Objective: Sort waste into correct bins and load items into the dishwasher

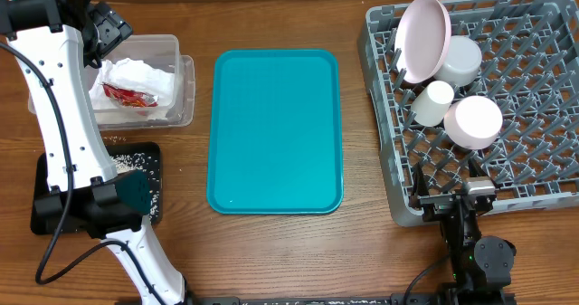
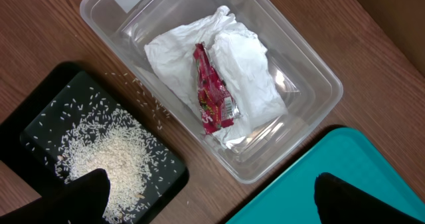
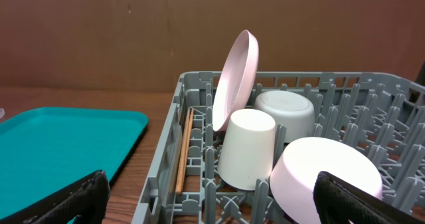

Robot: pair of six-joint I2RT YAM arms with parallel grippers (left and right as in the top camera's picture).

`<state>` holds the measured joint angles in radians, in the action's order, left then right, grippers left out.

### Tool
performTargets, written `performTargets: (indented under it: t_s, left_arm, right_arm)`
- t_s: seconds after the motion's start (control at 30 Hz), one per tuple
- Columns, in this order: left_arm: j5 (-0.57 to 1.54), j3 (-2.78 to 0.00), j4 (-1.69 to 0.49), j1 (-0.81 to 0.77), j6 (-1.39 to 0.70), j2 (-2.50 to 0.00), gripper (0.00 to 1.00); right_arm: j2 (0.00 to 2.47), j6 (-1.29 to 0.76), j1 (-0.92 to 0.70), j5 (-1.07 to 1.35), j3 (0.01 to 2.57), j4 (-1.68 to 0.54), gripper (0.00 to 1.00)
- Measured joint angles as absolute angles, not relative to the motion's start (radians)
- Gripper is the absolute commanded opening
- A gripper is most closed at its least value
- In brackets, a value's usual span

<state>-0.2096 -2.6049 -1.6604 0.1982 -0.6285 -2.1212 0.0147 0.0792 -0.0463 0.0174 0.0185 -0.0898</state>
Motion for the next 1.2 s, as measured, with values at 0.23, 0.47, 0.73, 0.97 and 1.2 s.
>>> performTargets:
  t_s: [0.23, 0.47, 0.73, 0.97, 1.2]
  left_arm:
    - [-0.209, -2.605, -1.661, 0.198, -0.629, -2.121, 1.0]
    - [-0.21, -2.605, -1.661, 0.198, -0.629, -2.121, 1.0]
    - [-0.205, -2.605, -1.686, 0.198, -0.583, -2.121, 1.0]
    - [-0.196, -2.605, -1.687, 0.176, -0.523, -2.121, 1.0]
    - [-0.19, -2.393, -1.583, 0.165, -0.493, -1.998, 1.0]
  right_arm:
    - [0.015, 0.079, -0.047, 0.018, 0.019, -0.09, 1.0]
    - [0.015, 0.079, -0.047, 0.018, 0.019, -0.09, 1.0]
    - [0.015, 0.079, -0.047, 0.018, 0.019, -0.09, 1.0]
    - [0.015, 0.079, -0.047, 0.018, 0.019, -0.091, 1.0]
    - [0.015, 0.079, -0.047, 0.018, 0.019, -0.09, 1.0]
